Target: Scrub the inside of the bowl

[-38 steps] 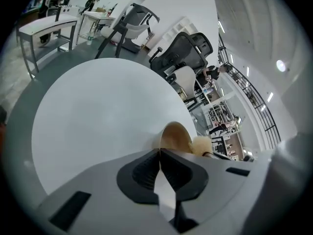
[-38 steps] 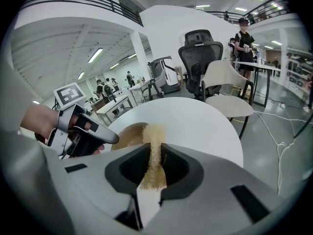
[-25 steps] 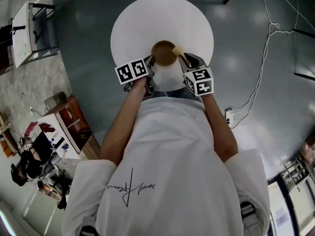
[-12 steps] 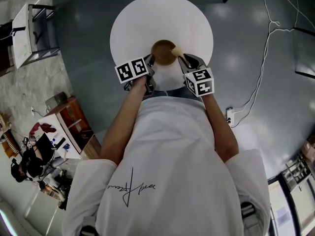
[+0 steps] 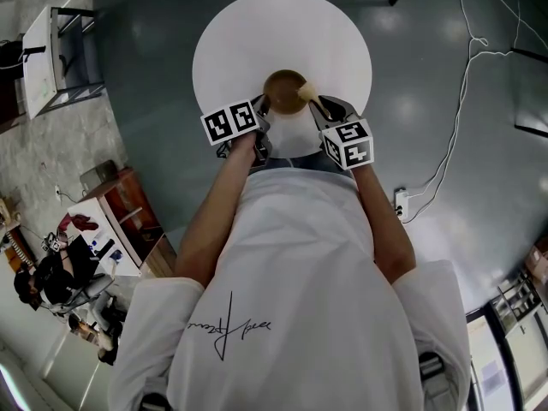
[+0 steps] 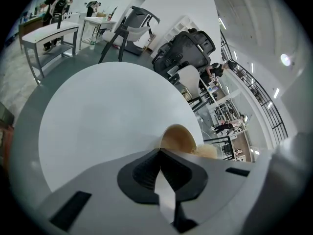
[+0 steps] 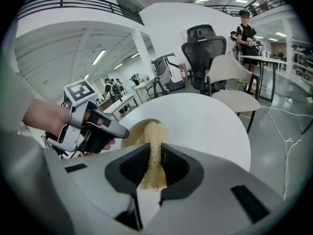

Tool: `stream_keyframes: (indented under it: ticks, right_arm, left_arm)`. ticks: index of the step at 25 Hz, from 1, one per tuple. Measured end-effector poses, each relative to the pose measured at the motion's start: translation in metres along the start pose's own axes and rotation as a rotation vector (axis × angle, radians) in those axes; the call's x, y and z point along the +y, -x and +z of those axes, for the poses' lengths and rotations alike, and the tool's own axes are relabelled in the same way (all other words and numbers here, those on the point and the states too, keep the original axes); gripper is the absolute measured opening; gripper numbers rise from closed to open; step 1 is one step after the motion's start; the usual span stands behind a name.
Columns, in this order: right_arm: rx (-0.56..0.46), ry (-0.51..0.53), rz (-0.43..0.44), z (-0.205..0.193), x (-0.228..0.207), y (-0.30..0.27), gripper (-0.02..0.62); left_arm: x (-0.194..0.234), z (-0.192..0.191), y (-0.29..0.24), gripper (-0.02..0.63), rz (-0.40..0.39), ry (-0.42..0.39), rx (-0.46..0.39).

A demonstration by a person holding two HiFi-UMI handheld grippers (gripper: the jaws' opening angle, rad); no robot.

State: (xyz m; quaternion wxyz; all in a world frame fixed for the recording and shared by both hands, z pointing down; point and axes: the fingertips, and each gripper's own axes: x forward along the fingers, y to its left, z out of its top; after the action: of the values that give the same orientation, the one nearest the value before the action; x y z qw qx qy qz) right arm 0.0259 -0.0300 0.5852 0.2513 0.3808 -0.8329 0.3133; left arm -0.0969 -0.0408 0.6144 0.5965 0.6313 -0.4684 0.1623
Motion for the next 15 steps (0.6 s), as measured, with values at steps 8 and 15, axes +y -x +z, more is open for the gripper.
stream_keyframes:
  ticks: [8, 15]
  right_arm:
    - [0.001, -0.019, 0.031, -0.001, 0.0041, 0.0008, 0.08]
    - [0.004, -0.024, 0.051, -0.0031, 0.0059, -0.0006, 0.08]
  left_arm:
    - [-0.0005, -0.0012, 0.0009, 0.009, -0.01, 0.04, -0.009]
    - [-0.0007, -0.0012, -0.0011, 0.009, -0.009, 0.04, -0.01]
